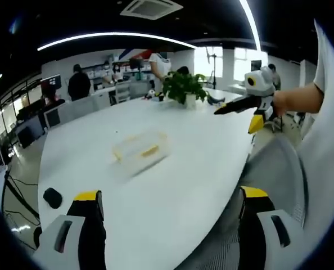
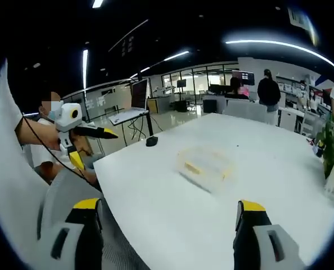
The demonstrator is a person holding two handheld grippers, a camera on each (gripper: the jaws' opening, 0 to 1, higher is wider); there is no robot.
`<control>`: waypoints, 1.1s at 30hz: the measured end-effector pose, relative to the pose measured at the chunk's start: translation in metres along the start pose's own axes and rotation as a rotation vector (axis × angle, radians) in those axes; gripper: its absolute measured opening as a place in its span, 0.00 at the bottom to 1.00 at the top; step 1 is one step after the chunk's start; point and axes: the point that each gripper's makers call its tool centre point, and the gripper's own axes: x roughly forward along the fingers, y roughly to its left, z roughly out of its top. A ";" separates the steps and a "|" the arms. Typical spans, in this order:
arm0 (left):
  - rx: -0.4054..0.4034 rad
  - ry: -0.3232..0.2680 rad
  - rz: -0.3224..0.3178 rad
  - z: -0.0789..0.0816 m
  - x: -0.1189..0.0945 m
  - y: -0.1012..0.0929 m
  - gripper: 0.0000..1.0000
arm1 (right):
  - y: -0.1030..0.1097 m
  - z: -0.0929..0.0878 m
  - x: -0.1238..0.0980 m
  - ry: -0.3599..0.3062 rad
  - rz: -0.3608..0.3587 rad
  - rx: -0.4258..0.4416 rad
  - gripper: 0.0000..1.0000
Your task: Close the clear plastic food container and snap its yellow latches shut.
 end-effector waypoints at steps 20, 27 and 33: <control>-0.032 -0.006 0.069 -0.016 -0.023 -0.009 0.99 | 0.012 -0.030 -0.048 -0.029 -0.048 0.104 0.99; -0.028 0.005 0.066 -0.020 -0.026 -0.008 0.99 | 0.015 -0.038 -0.047 -0.008 -0.062 0.152 0.99; -0.050 0.011 0.075 -0.021 -0.028 -0.002 0.99 | 0.014 -0.034 -0.048 -0.033 -0.065 0.144 0.99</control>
